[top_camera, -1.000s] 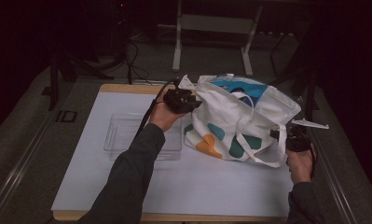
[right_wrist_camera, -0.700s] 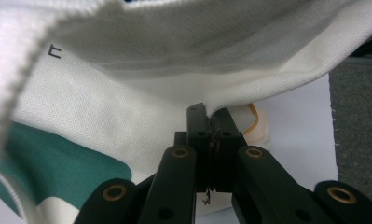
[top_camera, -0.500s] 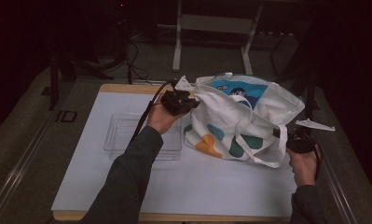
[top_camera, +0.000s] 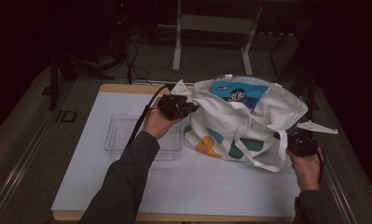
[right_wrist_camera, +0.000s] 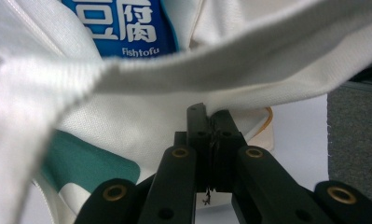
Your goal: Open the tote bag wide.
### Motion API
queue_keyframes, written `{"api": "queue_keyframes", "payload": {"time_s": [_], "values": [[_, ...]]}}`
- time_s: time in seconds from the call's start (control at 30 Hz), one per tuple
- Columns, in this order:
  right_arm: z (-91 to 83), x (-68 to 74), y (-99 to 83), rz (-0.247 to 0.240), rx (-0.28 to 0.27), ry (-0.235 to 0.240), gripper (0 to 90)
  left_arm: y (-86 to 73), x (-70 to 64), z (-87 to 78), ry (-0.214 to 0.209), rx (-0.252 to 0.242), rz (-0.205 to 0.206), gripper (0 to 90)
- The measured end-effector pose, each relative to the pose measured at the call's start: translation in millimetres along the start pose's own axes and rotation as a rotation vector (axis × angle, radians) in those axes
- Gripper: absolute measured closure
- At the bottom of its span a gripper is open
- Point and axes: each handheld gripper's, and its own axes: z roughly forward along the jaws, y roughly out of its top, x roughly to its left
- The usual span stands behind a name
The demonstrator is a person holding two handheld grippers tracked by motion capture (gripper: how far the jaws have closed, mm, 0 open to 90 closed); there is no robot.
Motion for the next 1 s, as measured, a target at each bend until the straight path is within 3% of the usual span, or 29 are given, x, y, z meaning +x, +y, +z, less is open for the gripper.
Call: {"api": "queue_keyframes", "payload": {"time_s": [0.17,0.67,1.0], "values": [[-2.2,4.1,-4.1,-0.041,0.009,0.001,88.9,-5.2,-5.7,-2.0,-0.009,0.003,0.009,86.0],[-2.1,9.1,-13.9,-0.088,0.042,0.015,88.6,-22.1,-14.2,2.7,-0.019,0.019,0.010,85.7],[3.5,12.1,-22.3,-0.125,0.085,0.001,88.4,-33.6,-22.7,10.7,-0.014,0.061,0.030,85.8]]}}
